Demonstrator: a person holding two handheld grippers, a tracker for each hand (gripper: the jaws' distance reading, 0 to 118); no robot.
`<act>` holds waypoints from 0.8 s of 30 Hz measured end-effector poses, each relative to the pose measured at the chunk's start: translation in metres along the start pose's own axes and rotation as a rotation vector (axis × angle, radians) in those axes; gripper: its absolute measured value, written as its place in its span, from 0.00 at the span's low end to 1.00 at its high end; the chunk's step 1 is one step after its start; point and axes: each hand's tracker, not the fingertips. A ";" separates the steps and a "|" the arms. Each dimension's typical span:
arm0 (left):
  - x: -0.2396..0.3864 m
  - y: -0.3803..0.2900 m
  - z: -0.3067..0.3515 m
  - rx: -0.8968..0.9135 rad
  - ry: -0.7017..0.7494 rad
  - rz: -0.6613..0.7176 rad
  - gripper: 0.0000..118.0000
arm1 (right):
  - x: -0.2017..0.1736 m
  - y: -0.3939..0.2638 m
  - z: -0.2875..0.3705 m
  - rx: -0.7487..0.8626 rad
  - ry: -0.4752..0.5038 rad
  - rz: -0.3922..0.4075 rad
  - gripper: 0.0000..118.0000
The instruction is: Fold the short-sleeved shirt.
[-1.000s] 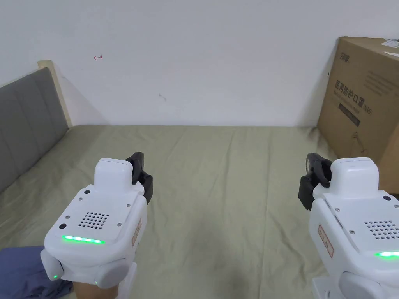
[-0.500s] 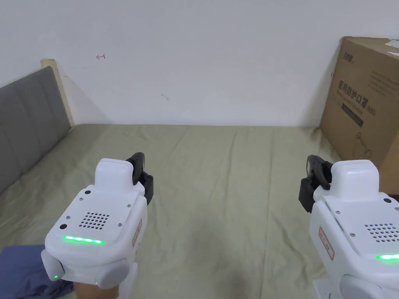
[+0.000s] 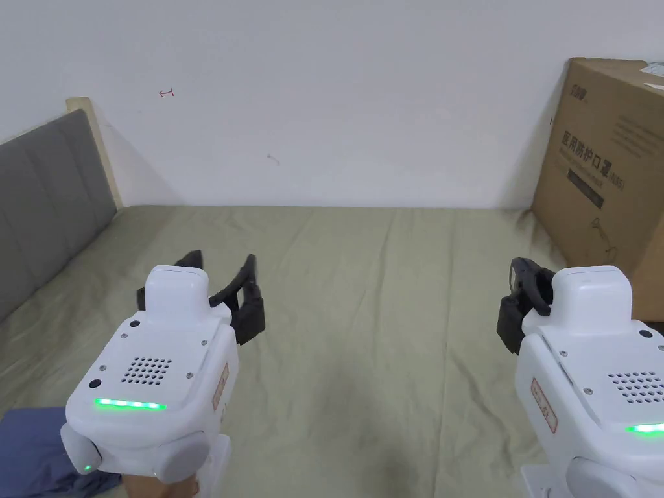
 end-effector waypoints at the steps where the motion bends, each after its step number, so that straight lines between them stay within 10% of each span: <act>1: 0.000 0.000 0.000 0.000 0.005 0.004 0.76 | 0.001 0.000 0.000 -0.001 0.000 -0.004 0.21; 5: -0.001 0.000 0.001 0.010 0.027 -0.014 1.00 | 0.002 -0.001 -0.002 -0.011 -0.001 -0.007 0.68; 9: 0.000 0.001 0.000 -0.006 0.017 -0.033 1.00 | 0.002 -0.002 -0.003 -0.020 -0.011 -0.011 1.00; 24: -0.001 0.000 0.002 0.001 0.027 -0.028 1.00 | 0.002 -0.001 0.000 -0.015 -0.010 -0.028 1.00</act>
